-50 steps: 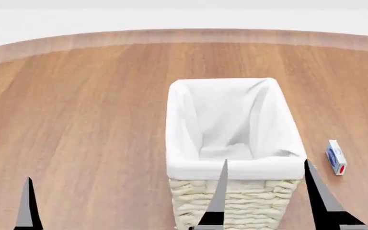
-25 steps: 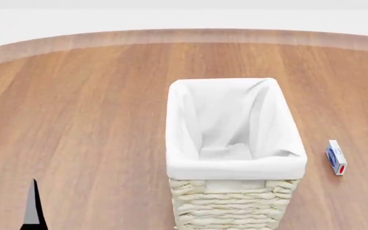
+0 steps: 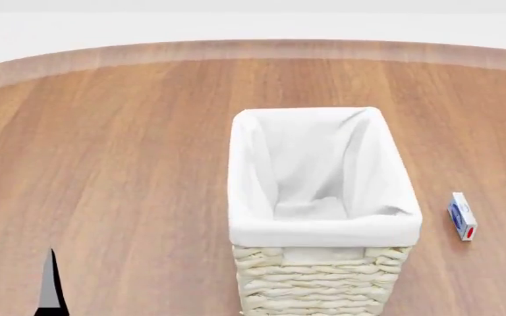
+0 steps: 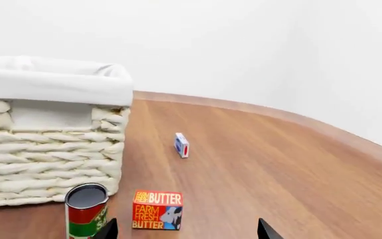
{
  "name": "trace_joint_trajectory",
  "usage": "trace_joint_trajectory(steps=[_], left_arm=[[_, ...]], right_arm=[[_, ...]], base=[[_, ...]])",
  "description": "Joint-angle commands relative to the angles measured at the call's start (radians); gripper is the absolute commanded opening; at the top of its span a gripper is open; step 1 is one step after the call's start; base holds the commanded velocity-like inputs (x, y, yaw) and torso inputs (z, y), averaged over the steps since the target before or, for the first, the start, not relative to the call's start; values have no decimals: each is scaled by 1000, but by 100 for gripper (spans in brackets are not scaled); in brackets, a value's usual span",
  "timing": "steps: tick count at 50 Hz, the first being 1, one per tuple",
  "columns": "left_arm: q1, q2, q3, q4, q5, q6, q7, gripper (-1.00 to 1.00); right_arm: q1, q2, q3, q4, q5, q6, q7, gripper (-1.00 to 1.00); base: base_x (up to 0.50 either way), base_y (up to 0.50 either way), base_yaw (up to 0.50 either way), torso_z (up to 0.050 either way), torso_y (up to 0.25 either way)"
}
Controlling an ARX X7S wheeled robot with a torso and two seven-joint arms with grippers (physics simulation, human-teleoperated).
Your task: Pick up the alphabet soup and put it in the basket.
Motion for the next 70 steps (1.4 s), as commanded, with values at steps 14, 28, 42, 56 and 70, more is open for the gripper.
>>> trace_joint_trajectory(steps=[14, 28, 42, 56, 70], left_arm=[[-3, -17, 6, -15, -21, 5, -19, 100], [-4, -25, 1, -20, -32, 3, -31, 100], [-2, -34, 1, -23, -39, 11, -42, 100], [-6, -39, 6, -28, -46, 12, -49, 100], [-10, -45, 17, -34, -48, 11, -55, 100]], right_arm=[[75, -47, -32, 277, -22, -178, 36, 100], [135, -46, -43, 387, -3, -225, 60, 100], [198, -44, -56, 478, -2, -246, 84, 100], [224, -38, -65, 505, 5, -241, 109, 100], [273, -28, -61, 584, 13, -261, 133, 100]], base=[[0, 0, 0, 0, 0], [0, 0, 0, 0, 0], [0, 0, 0, 0, 0], [0, 0, 0, 0, 0], [0, 0, 0, 0, 0]])
